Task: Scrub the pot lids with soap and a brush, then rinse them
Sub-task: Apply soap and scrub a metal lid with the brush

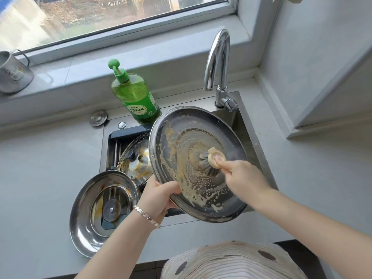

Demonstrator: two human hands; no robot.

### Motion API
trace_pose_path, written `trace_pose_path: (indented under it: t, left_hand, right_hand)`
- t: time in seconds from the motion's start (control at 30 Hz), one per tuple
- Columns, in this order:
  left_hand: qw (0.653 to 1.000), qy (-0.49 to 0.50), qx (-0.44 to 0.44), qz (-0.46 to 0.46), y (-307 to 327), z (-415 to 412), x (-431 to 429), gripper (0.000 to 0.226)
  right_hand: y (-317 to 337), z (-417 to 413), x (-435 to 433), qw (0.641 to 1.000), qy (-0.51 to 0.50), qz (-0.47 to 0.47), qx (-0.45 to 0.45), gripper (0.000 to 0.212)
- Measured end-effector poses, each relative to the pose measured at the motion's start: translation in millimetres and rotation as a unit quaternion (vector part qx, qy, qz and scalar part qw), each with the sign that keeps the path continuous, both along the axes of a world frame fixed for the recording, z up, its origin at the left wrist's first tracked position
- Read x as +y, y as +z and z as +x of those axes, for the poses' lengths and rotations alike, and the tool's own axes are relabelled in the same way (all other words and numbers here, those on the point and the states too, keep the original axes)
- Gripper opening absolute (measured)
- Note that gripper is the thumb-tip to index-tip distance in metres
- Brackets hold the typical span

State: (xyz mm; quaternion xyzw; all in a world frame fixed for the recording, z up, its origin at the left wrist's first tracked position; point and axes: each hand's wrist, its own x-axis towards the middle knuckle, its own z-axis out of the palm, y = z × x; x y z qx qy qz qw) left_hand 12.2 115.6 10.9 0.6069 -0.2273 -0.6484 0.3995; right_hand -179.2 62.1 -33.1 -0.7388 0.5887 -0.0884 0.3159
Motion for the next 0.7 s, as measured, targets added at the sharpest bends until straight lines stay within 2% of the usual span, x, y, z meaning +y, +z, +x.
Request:
trace_pose_path:
  t: [0.1, 0.23, 0.3, 0.37, 0.47, 0.53, 0.6, 0.7]
  left_hand:
    - [1.0, -0.013, -0.027, -0.001, -3, -3, 1, 0.042]
    - [1.0, 0.016, -0.001, 0.009, -5, -4, 2, 0.042]
    - [0.999, 0.029, -0.008, 0.016, -8, 2, 3, 0.052]
    - [0.999, 0.02, -0.043, 0.013, -9, 3, 3, 0.057]
    - [0.999, 0.017, -0.042, 0.011, -5, -3, 3, 0.037]
    - [0.998, 0.055, -0.026, 0.017, -3, -3, 2, 0.024]
    - [0.993, 0.117, -0.024, 0.022, -4, 1, 1, 0.025]
    - [0.986, 0.154, -0.06, 0.011, -7, 9, -2, 0.028]
  right_hand:
    - [8, 21, 14, 0.997, 0.051, -0.021, -0.055, 0.041]
    - [-4, 8, -22, 1.0, -0.026, 0.002, 0.002, 0.039]
    - [-5, 3, -7, 0.999, -0.007, 0.016, 0.038, 0.04]
    - [0, 13, 17, 0.999, 0.039, 0.008, 0.007, 0.042]
    - [2, 24, 8, 0.997, 0.053, -0.018, -0.046, 0.042]
    - [-3, 19, -13, 0.999, 0.012, -0.014, -0.038, 0.041]
    - [-9, 6, -20, 1.0, -0.027, 0.007, -0.002, 0.04]
    - [-10, 4, 4, 0.997, 0.045, 0.025, 0.05, 0.04]
